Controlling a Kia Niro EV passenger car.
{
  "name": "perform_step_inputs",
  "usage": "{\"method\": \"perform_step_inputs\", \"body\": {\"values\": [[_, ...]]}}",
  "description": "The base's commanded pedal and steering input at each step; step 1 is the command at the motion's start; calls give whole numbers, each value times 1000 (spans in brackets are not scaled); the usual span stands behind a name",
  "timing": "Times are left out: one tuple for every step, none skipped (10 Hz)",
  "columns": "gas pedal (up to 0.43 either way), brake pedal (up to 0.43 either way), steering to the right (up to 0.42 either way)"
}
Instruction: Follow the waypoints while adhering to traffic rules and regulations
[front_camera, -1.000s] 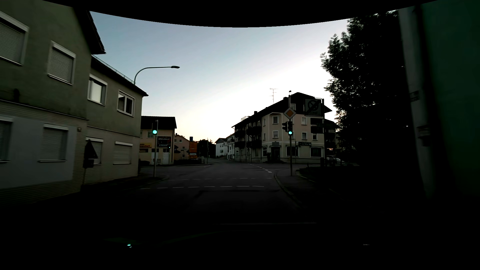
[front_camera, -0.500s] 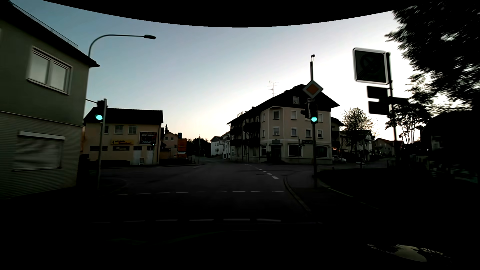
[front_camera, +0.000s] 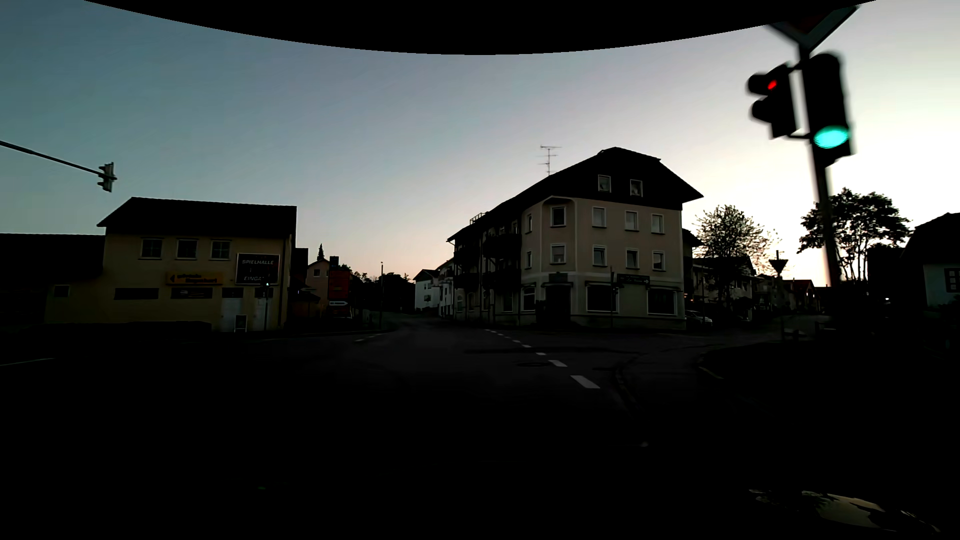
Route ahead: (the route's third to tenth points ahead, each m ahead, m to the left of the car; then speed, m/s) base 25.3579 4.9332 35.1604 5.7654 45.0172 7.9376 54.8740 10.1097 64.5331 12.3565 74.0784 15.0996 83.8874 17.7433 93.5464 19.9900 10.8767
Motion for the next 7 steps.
{"method": "perform_step_inputs", "body": {"values": [[169, 0, 4], [169, 0, 4], [169, 0, 2], [169, 0, -2], [169, 0, -5], [169, 0, -6], [169, 0, -6]]}}
